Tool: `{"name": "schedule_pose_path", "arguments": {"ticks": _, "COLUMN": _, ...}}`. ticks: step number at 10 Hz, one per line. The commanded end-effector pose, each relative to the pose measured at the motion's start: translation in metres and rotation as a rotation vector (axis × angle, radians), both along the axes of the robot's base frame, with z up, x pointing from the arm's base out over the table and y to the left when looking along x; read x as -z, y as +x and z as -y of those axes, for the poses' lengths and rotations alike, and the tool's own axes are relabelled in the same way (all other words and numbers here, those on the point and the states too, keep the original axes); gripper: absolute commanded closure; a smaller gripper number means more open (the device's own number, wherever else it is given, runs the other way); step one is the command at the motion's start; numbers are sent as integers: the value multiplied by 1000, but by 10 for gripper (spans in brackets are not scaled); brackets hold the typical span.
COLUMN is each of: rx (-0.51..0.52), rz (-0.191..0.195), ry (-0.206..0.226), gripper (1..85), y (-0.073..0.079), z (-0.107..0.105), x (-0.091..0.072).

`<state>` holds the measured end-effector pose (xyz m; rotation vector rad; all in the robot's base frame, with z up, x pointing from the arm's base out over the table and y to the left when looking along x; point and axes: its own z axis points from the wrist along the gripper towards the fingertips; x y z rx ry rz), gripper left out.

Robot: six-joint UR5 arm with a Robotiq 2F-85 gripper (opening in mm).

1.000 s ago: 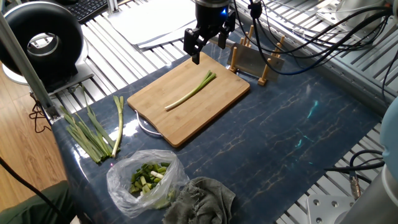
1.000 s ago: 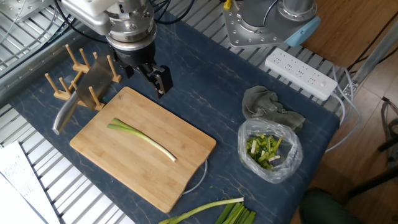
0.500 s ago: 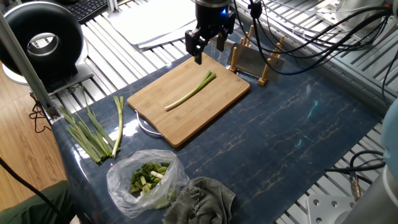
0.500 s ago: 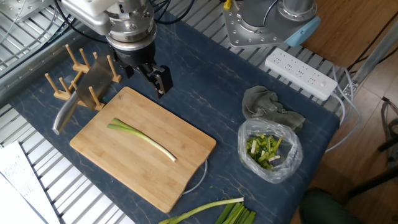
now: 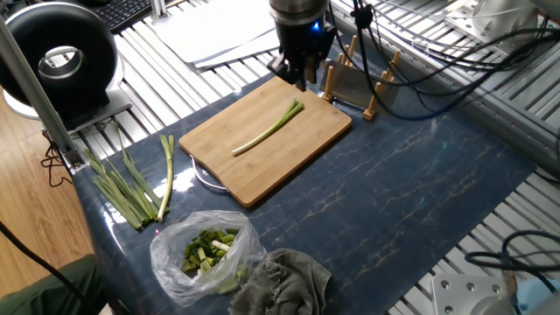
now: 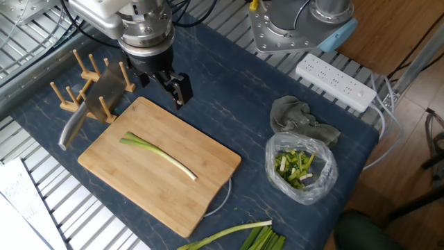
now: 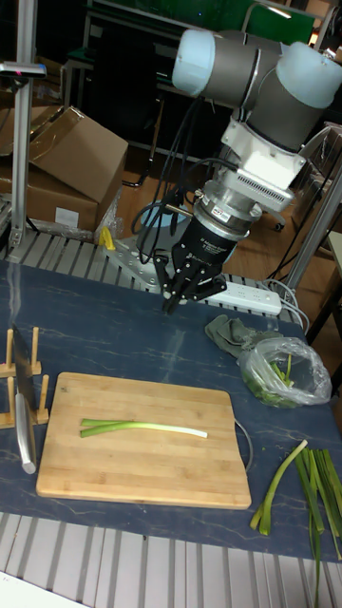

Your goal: Chop the scallions

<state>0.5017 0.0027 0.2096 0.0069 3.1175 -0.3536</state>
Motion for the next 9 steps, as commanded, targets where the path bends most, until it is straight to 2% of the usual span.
{"name": "schedule_pose_path", "arguments": {"ticks": 1, "rx": -62, "rz": -23, "ry": 12, "gripper": 840, "y": 5, "z": 18, "x": -9}}
{"name": "schedule_pose_path", "arguments": {"ticks": 4, "rx": -153, "rz": -51, "ry": 42, "gripper": 840, "y": 27, "z": 67, "x": -7}}
{"name": "schedule_pose_path", "arguments": {"ticks": 7, "rx": -273, "rz": -75, "ry": 6, "gripper": 827, "y": 44, "z": 119, "x": 2}}
{"name": "schedule_pose_path", "arguments": {"ticks": 8, "rx": -332, "rz": -82, "ry": -20, "gripper": 790, "y": 53, "z": 138, "x": 7}}
{"name": "schedule_pose_path", "arguments": {"ticks": 9, "rx": -399, "rz": -76, "ry": -92, "gripper": 750, "y": 65, "z": 164, "x": 12}}
